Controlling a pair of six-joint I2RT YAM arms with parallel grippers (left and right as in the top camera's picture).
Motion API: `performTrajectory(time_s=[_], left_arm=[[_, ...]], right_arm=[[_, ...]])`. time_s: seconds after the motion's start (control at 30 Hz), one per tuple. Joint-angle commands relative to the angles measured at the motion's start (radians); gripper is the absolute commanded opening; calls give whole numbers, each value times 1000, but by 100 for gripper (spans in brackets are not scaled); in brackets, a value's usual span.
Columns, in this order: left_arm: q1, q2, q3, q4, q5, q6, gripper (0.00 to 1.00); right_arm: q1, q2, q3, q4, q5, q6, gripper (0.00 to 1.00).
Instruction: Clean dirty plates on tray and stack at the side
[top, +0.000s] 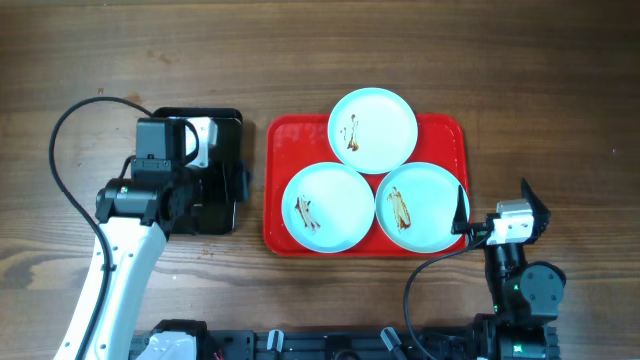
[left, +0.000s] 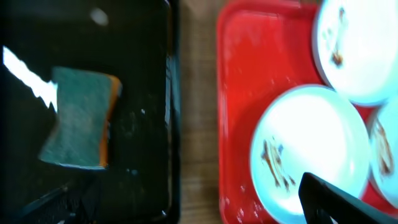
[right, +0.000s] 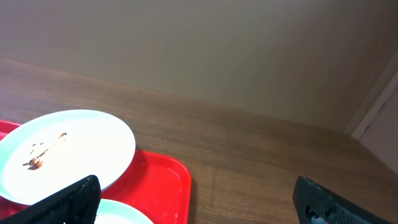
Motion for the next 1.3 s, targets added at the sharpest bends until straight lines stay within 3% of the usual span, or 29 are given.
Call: performTrajectory(time_s=[0.0,0.1,0.17,0.23,0.37,0.47,0.53,0.57,0.6,0.63,0.67,0.7,0.77,0.8,0.9,1.07,1.27], left_arm=[[-4,3,14,30,-42,-44,100],[-4,7,14,48,-18,-43,100],[-3,37,14,56,-183,-70,100],[-2,93,14,51,-414,-188,100],[21,187,14,74,-440,-214,100],[65,205,14,99,-380,-117,97],[127,212,14,138,-268,-26,86],[164,217,14,153,-217,9,88],[192,222,14,154,-169,35,98],[213,235,14,151,-120,54,98],[229,250,14,146,-65,79,89],[238,302,14,145,90,154,79],[236,336,14,135,170,229,66],[236,346,14,130,191,259,68],[236,352,14,135,156,320,62],[240,352,14,142,-37,254,74],[251,451,14,195,21,253,79]], right_arm=[[3,-5,3,5,13,16,100],[3,-5,3,5,13,15,100],[3,-5,3,5,13,16,100],[3,-5,3,5,13,16,100],[3,-5,3,5,13,16,100],[3,-5,3,5,13,16,100],[3,-5,3,5,13,16,100],[3,-5,3,5,13,16,100],[3,-5,3,5,13,16,100],[3,-5,3,5,13,16,100],[3,-5,3,5,13,15,100],[3,-5,3,5,13,16,100],[3,-5,3,5,13,16,100],[3,-5,3,5,13,16,100],[3,-5,3,5,13,16,100],[3,-5,3,5,13,16,100],[3,-5,3,5,13,15,100]])
